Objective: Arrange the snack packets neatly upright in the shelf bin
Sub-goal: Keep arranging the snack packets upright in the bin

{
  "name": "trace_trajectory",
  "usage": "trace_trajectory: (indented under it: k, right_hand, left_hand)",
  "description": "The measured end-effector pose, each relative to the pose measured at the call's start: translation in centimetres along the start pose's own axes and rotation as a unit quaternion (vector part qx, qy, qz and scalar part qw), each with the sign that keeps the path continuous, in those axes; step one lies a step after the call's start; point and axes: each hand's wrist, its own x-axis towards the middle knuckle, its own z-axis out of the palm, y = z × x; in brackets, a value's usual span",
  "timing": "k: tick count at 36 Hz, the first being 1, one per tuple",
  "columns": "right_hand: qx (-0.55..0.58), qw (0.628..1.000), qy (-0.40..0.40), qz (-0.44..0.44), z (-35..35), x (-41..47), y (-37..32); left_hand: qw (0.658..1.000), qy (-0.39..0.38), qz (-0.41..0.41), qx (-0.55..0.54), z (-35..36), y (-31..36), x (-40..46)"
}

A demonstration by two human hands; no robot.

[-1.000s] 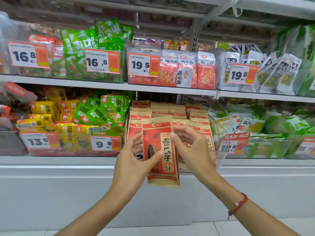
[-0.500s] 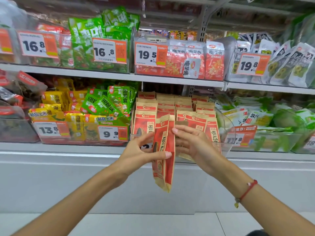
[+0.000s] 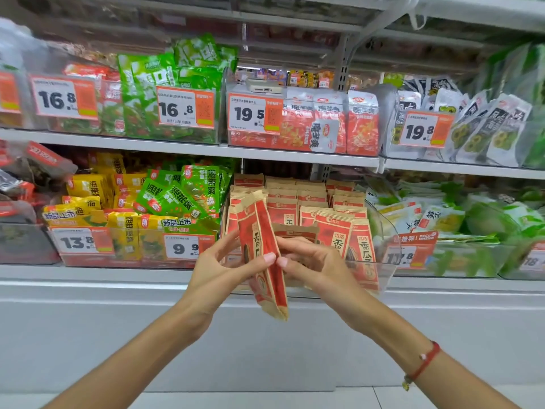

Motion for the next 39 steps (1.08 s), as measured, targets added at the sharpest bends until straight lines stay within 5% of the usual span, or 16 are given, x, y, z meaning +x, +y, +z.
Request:
trace_trajectory:
  k: [9,21,24,31,39]
  right_hand:
    - [-0.096,0.991,0.083,-0.043,1.8,-0.2,0.4]
    - [-0.046,0.997,0.054,0.018,-1.0,0.4,0.3]
    - [-0.161,0.981,0.109,-0.006,-0.9,0.6,1.0]
    - [-0.375,0.919,0.102,-0.059,1.2,0.2,1.0]
    - [-0.441,0.89,0.096,-0.063,1.8,-0.1,0.7]
  left_hand:
    - [0.993,0.107,0.049,-0.006,1.2,0.9,-0.2]
    - [0.999,0.033,-0.023,0.009,0.1,0.7,0.3]
    - [0.998,0.059,0.007,0.011,0.8,0.2,0.1]
    - [0.991,0.122,0.027,0.056,1.3,-0.3,0.2]
    - [0.994,0.11,-0.004,0.013,1.1,0.6,0.1]
